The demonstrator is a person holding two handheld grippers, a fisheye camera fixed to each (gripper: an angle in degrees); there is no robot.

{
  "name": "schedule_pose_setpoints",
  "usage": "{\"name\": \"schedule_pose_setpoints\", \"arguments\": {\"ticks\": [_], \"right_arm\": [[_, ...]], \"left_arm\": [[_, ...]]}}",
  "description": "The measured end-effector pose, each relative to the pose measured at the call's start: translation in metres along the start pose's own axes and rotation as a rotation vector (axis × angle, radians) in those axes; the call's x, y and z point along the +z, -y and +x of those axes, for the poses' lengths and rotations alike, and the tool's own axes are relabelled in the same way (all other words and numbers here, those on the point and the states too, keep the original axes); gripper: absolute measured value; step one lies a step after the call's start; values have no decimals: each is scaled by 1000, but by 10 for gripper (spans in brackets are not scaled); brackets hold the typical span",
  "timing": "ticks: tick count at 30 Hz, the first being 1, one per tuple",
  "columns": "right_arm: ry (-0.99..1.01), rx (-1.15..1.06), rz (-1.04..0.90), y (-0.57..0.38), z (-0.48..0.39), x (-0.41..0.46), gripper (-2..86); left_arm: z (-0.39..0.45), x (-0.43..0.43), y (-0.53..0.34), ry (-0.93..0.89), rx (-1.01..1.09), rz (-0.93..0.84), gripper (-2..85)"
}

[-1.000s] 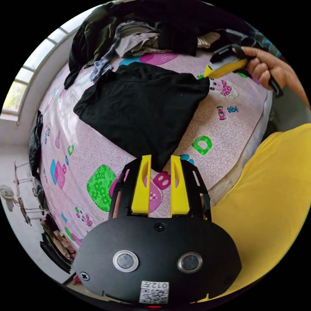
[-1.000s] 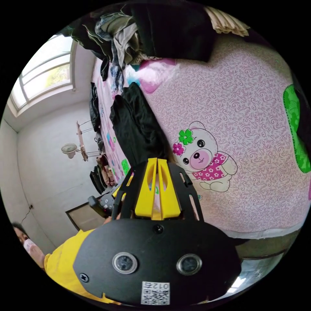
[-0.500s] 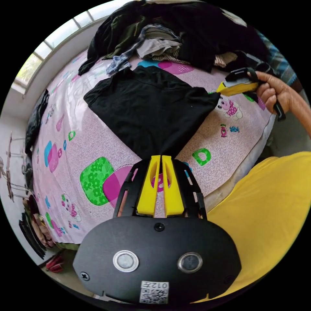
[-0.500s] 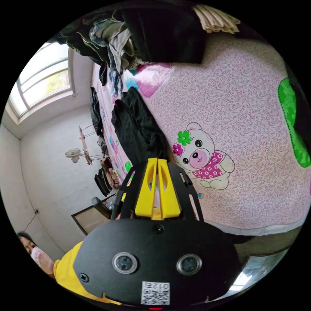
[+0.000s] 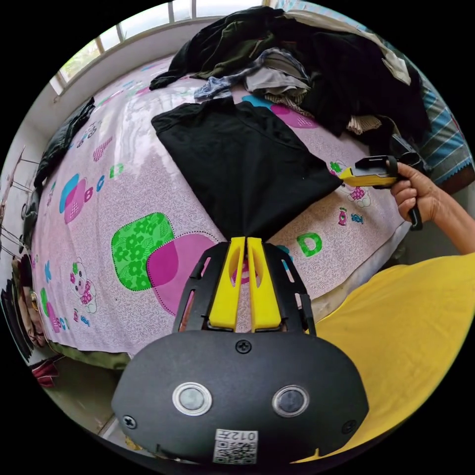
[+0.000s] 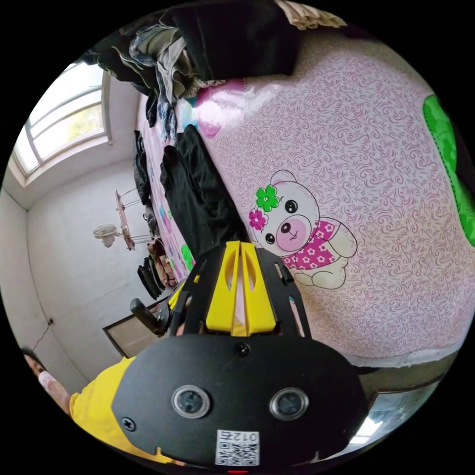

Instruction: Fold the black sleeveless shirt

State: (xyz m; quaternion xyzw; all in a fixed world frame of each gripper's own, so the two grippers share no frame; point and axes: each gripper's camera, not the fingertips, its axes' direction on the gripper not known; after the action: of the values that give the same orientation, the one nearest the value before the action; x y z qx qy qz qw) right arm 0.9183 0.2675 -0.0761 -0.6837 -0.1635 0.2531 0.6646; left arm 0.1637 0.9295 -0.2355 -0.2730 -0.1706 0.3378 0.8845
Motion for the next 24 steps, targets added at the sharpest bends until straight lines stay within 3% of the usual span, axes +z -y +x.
{"name": "schedule_pose_setpoints", "arguments": {"ticks": [5, 8, 13, 24], "right_arm": [[100, 61, 24, -9, 16, -6, 47], [162, 77, 11, -15, 23, 4, 76], [206, 90, 34, -9, 25, 25, 101], [216, 43, 16, 4, 16, 47, 63]], "left_arm": [[0, -20, -12, 24, 29, 79, -1], [6, -18, -14, 121, 95, 44, -1], [11, -12, -26, 126, 155, 31, -1], [-10, -8, -44, 103, 111, 15, -1]]}}
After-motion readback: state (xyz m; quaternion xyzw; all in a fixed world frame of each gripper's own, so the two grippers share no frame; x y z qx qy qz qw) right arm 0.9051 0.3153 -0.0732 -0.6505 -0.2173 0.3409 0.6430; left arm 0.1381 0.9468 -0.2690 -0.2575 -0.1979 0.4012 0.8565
